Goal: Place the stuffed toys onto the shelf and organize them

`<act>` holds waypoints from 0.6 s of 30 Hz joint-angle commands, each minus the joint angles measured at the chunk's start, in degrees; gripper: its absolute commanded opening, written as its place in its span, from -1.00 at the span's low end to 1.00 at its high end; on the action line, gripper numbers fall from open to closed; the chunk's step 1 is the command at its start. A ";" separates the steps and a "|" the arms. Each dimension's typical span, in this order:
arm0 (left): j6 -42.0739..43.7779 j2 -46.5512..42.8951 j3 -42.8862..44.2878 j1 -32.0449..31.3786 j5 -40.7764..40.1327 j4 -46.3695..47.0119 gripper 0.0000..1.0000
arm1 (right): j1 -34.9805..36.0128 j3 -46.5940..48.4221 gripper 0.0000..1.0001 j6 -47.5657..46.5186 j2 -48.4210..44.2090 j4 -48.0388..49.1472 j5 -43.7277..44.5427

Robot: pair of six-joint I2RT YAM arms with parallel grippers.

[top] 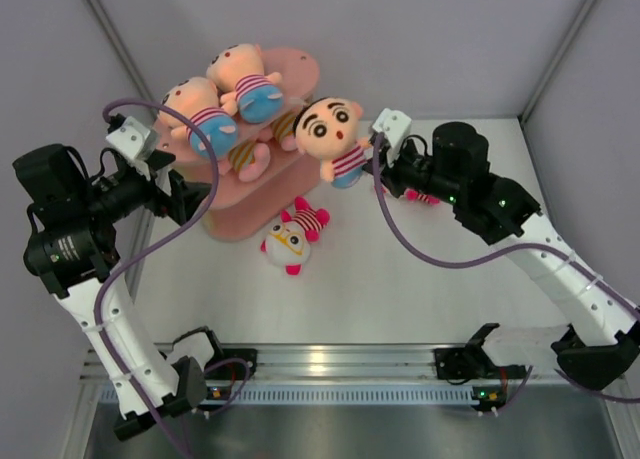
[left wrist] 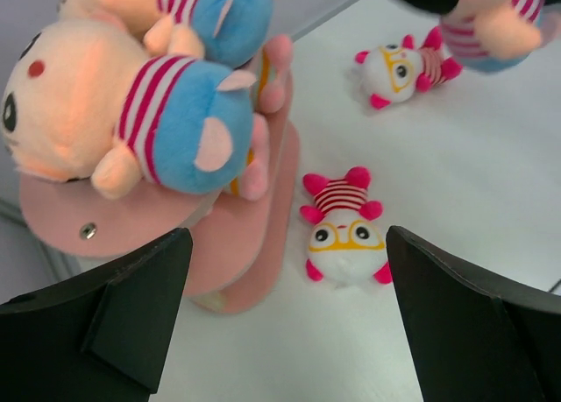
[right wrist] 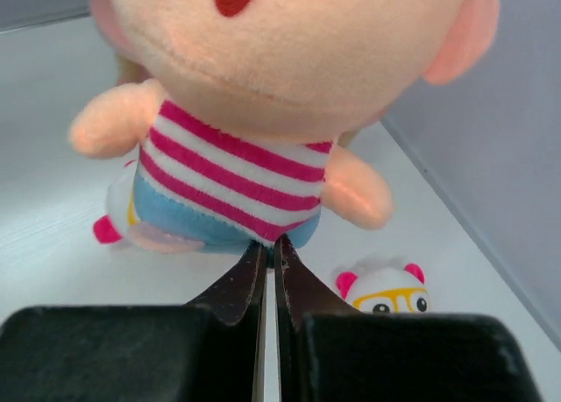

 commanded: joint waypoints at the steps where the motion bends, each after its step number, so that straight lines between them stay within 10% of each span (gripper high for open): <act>1: -1.68 -0.39 1.60 -0.01 13.34 -1.03 0.97 | 7.92 7.58 -1.00 -4.19 0.87 -6.18 2.83; 18: -7.75 -1.01 3.80 -0.10 26.38 -0.85 0.97 | 25.62 25.35 -1.00 -4.10 16.88 -5.68 11.72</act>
